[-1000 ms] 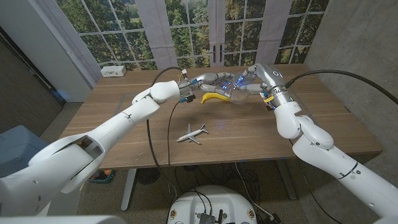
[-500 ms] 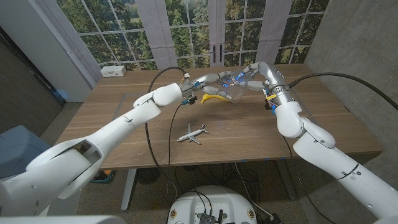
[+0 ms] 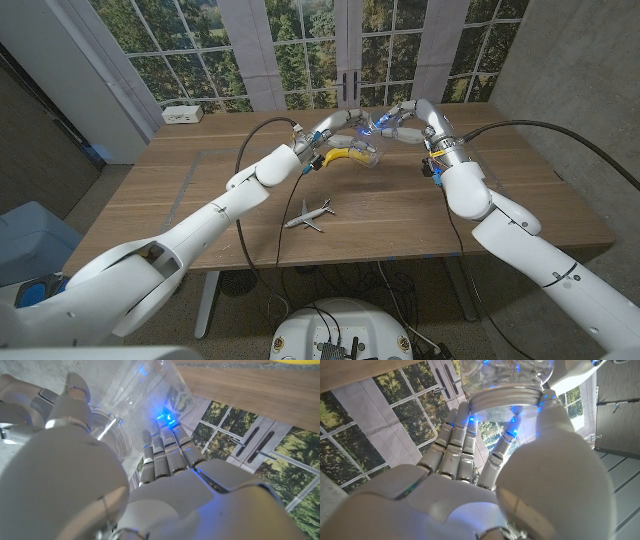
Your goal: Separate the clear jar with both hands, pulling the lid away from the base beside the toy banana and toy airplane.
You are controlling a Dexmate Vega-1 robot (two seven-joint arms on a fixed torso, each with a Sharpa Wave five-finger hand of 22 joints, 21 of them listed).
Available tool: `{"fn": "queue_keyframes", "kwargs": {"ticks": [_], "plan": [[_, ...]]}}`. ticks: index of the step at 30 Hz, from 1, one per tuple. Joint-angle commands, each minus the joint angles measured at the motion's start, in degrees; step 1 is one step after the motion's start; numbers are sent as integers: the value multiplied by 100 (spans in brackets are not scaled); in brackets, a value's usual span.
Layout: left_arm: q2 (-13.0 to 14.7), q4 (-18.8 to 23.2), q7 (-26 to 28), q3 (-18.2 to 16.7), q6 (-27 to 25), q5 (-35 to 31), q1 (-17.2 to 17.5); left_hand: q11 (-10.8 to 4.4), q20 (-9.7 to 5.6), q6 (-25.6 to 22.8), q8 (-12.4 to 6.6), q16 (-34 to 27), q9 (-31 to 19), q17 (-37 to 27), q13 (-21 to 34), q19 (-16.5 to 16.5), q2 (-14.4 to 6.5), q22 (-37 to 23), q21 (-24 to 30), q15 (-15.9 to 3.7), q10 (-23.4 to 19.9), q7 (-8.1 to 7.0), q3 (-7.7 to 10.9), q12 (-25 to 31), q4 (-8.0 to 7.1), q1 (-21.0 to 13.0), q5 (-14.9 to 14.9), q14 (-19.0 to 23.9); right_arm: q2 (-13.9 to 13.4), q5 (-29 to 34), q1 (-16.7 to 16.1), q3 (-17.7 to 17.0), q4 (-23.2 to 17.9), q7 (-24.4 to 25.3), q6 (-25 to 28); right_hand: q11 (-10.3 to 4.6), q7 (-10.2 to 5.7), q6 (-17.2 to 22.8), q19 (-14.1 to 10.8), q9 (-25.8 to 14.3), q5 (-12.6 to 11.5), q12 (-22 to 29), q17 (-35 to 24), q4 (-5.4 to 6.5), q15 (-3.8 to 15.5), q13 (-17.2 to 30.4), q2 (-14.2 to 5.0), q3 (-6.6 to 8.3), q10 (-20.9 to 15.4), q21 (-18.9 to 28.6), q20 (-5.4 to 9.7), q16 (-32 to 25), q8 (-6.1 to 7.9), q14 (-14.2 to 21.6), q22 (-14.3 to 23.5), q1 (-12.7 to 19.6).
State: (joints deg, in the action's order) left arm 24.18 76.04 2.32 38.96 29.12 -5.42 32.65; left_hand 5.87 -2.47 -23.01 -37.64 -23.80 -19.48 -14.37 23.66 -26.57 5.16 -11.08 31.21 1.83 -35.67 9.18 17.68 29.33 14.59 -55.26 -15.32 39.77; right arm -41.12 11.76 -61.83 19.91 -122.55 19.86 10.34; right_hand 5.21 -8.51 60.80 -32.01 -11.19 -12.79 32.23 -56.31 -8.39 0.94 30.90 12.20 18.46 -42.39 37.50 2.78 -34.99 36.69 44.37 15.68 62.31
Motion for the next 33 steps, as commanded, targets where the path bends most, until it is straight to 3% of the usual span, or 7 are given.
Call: {"fn": "queue_keyframes", "kwargs": {"ticks": [1,7,8,13,22,29,33], "plan": [[-109,171,807,-117,-133,-290,238,-1761,-49,-2416,-242,-72,-6,-70,405,-71,-1086,-36,64,-1572,-2734,-1236,407,70,-392,-1231,-38,693,-137,-295,-39,-36,-66,-27,21,-1499,78,-51,78,-5,44,-21,-47,-20,1206,13,-1302,140,-1536,43,42,-10,-45,425,12,1297],[-90,233,866,-110,-214,-328,246,-1760,-76,-2433,-247,-84,-3,-96,432,-78,-1056,-41,86,-1573,-2739,-1262,402,60,-390,-1278,-37,697,-256,-397,-56,-88,-168,-116,185,-1362,-10,-829,339,-47,228,-218,-88,-2,1188,349,-1590,338,-920,220,-111,448,-363,74,-99,1169],[-83,223,840,-99,-200,-319,234,-1760,-75,-2427,-247,-84,-7,-99,436,-80,-1052,-42,90,-1573,-2737,-1261,401,57,-390,-1285,-36,694,-264,-404,-59,-92,-157,-101,156,-1461,83,-480,367,-63,240,-105,-150,-12,1225,444,-1625,333,-1152,272,-100,439,-217,129,-131,1132],[3,338,541,-64,-361,-164,187,-1760,-87,-2469,-276,-82,-34,-121,463,-61,-1036,-46,103,-1572,-2739,-1267,396,43,-402,-1318,-37,672,-357,-460,-52,-119,-66,-122,-72,-1460,-43,-163,366,-52,254,-68,-196,-92,1251,498,-1599,386,-1322,373,-4,476,-102,252,-174,1181],[177,552,-97,-38,-686,245,98,-1756,-106,-2508,-306,-98,-73,-164,510,-52,-1029,-50,133,-1573,-2778,-1234,377,34,-430,-1329,-38,671,-895,-917,87,-309,-79,-941,-354,-1467,-258,6,479,-19,144,-230,-353,-57,1256,424,-1483,314,-1418,548,378,568,-110,170,-218,1195],[216,580,-596,-47,-827,758,47,-1757,-108,-2500,-307,-110,-88,-192,539,-39,-1020,-51,148,-1573,-2783,-1216,365,22,-434,-1340,-40,675,-1387,-1458,137,-569,-377,-1672,-293,-1485,-217,167,459,-2,77,-326,-428,-57,1262,364,-1499,284,-1454,673,367,598,-94,150,-233,1273],[235,629,-715,-53,-890,891,39,-1755,-108,-2496,-308,-117,-98,-207,554,-35,-1020,-52,157,-1574,-2787,-1212,361,16,-437,-1345,-42,677,-1567,-1886,179,-738,-494,-2030,-259,-1604,-89,449,656,-1,165,-498,-512,-224,1270,312,-1626,622,-1641,922,388,770,-60,153,-302,2020]]}}
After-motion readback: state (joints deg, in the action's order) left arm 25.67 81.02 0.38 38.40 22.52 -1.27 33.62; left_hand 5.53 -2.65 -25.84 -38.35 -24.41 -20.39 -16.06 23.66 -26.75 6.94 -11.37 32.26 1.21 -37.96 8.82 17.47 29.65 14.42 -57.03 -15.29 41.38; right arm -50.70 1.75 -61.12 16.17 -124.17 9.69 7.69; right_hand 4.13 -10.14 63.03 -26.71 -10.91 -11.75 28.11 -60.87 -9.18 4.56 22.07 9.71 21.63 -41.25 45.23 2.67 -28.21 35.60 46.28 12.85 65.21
